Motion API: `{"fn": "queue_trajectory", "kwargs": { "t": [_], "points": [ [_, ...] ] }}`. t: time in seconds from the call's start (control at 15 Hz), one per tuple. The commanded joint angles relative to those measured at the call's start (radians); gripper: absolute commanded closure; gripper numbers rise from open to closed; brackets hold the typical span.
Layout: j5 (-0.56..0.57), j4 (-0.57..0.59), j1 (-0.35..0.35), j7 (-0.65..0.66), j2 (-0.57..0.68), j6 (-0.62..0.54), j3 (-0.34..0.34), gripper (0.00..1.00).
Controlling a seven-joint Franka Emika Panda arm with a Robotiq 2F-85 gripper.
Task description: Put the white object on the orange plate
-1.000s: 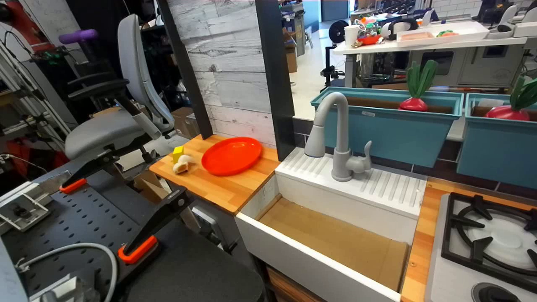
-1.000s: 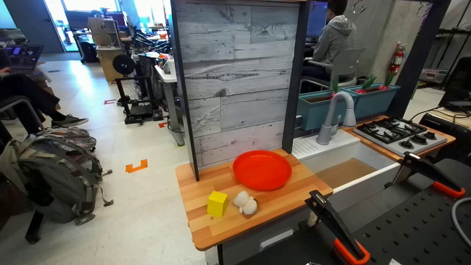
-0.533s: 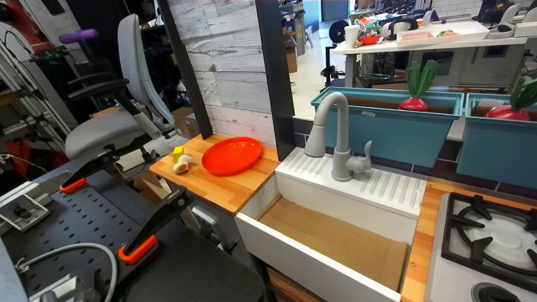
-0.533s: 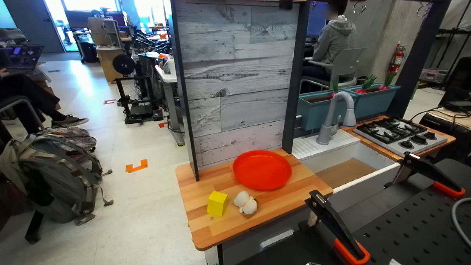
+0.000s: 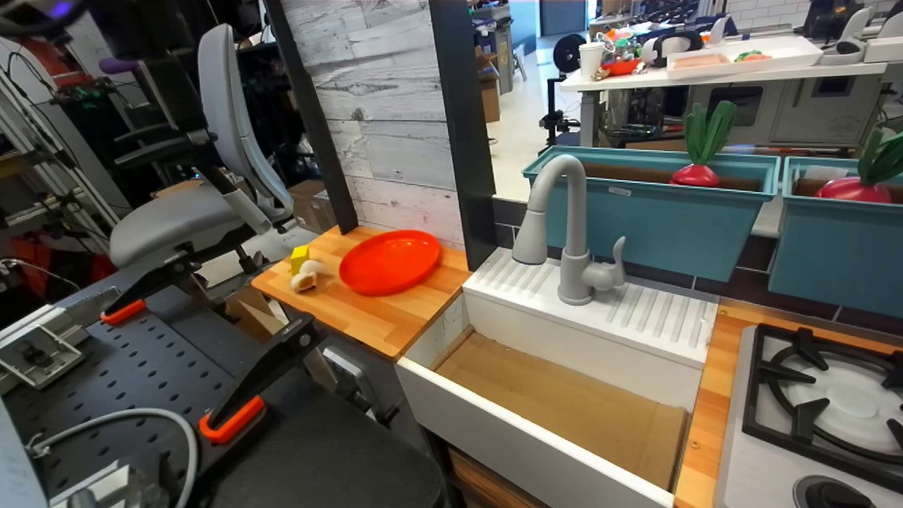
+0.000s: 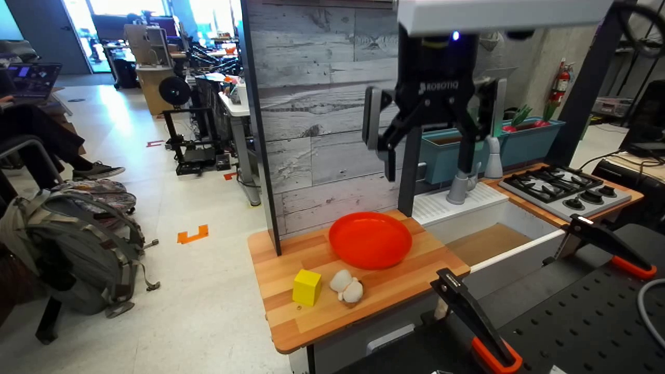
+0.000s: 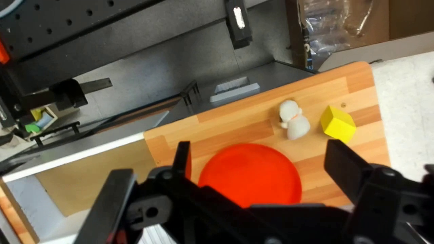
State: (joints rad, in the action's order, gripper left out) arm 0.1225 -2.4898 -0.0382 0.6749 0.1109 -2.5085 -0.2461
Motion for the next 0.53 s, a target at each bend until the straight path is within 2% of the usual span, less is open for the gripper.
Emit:
{"fn": "queue_trajectory", "kwargs": {
  "t": [0.0, 0.2, 0.27, 0.47],
  "points": [
    [0.091, 0.091, -0.083, 0.092, 0.214, -0.005, 0.108, 0.00],
    [0.080, 0.155, -0.148, 0.098, 0.344, 0.013, 0.178, 0.00],
    [0.036, 0.089, -0.140, 0.050, 0.261, -0.002, 0.173, 0.00],
    [0.032, 0.107, -0.161, 0.051, 0.302, -0.003, 0.192, 0.00]
  ]
}}
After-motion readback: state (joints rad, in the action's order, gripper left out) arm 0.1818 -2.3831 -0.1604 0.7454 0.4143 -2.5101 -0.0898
